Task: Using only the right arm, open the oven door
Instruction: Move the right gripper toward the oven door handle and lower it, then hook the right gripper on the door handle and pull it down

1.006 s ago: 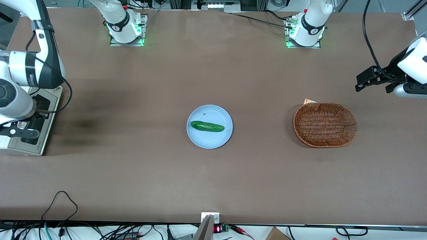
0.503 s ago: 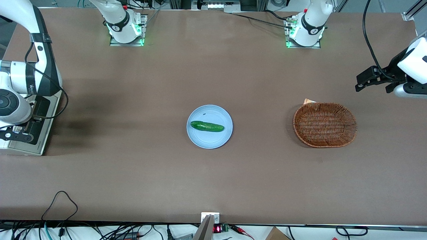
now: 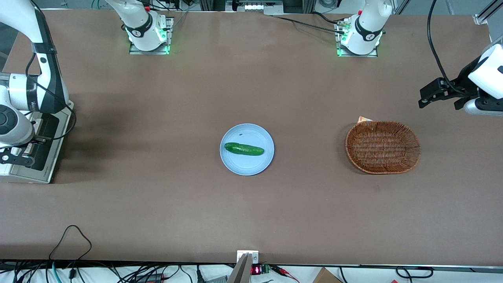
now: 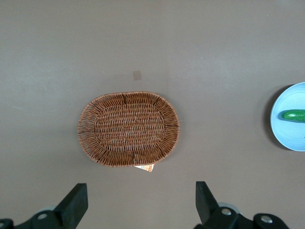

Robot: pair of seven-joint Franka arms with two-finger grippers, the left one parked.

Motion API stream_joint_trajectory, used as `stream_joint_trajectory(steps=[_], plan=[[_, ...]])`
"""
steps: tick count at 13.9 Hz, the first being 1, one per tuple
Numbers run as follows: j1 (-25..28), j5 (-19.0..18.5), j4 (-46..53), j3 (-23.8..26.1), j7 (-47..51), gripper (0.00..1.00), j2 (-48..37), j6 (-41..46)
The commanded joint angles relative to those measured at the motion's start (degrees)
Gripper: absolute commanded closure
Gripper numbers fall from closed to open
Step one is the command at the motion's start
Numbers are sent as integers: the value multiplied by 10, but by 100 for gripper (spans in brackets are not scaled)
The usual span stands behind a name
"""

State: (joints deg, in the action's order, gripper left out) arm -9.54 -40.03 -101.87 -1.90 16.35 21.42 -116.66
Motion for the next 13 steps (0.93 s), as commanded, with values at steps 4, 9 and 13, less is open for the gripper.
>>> stream_joint_trajectory(steps=[4, 9, 13], plan=[[0, -12, -21, -9, 5, 100, -5, -10], [0, -12, -29, -14, 11, 100, 1, -14], [1, -4, -32, -6, 14, 100, 13, -21]])
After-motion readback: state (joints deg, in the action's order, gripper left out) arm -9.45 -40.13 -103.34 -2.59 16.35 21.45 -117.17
